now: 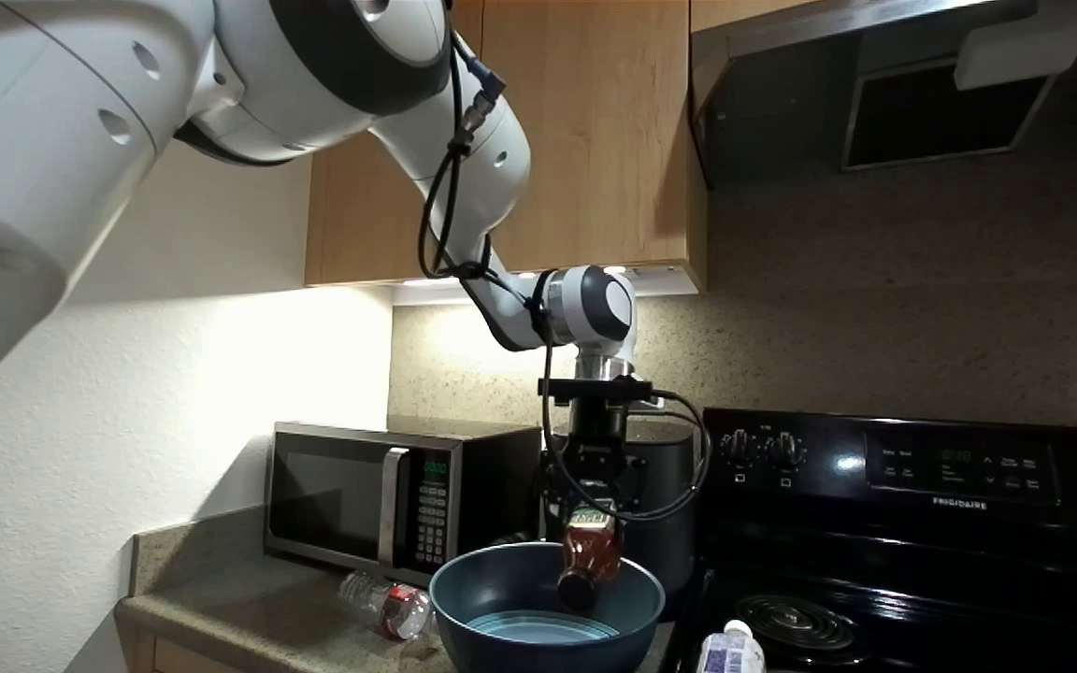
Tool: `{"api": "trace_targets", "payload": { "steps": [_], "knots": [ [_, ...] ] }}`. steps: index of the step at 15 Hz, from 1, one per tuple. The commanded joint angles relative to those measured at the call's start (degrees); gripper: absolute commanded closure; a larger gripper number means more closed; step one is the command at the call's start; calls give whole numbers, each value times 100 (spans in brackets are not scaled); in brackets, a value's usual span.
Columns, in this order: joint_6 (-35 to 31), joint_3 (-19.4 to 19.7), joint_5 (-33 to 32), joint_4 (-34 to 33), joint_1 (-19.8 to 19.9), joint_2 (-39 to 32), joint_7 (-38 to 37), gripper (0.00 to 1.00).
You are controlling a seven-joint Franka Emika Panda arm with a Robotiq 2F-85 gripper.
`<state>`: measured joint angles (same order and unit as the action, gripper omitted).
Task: Remove the bottles from the bowl
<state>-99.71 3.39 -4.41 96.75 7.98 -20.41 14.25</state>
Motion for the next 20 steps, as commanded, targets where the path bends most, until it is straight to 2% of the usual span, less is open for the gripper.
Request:
{"api": "trace_targets", "payload": {
  "steps": [1, 3, 4, 8, 11, 15, 20],
  "knots": [
    [19, 13, 10, 5, -11, 3, -3, 31],
    [19, 12, 12, 17, -12, 3, -7, 31],
    [52, 51, -59, -60, -5, -39, -52, 56],
    [8, 461, -255, -92, 167, -63, -640, 56],
    [-101, 738, -76, -94, 382, -85, -1079, 56],
    [-466, 979, -36, -93, 561, -149, -1874, 56],
    [-723, 1232, -177, -311, 590, -522, -2840, 56]
  ]
}}
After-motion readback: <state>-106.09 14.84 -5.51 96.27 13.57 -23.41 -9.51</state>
